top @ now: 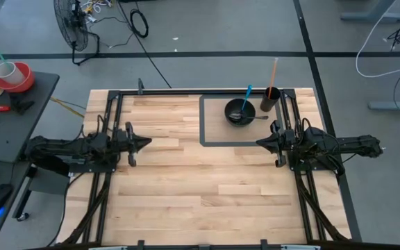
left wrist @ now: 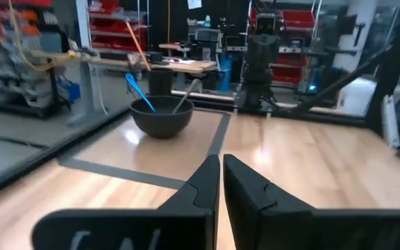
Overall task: Pick & Place Utensil
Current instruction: Return to Home Position
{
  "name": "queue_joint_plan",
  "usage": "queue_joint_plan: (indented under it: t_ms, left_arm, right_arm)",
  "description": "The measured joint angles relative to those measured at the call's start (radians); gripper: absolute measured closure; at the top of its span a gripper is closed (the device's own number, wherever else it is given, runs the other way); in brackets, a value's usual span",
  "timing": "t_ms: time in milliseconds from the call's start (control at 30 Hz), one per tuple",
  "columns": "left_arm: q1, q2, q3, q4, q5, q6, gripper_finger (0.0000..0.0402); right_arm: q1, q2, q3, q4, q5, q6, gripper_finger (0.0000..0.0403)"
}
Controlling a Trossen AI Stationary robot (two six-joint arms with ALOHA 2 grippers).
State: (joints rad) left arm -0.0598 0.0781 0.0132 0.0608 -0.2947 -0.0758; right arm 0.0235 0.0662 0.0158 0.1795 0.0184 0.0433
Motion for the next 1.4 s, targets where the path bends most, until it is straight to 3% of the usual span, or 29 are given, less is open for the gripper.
queue_joint_plan:
  t_ms: [233,1400]
  left_arm:
    - [0.0,0.0,0.0,0.001,0.043,-0.101,0.0376]
    - [-0.001,0.0,-0.002,0.003,0.048,-0.097,0.0378]
  right_arm:
    - [0.0,0.0,0.0,-0.002,0.0,0.0,0.0394]
    - [0.0,0.0,0.0,-0.001,0.0,-0.001,0.0394]
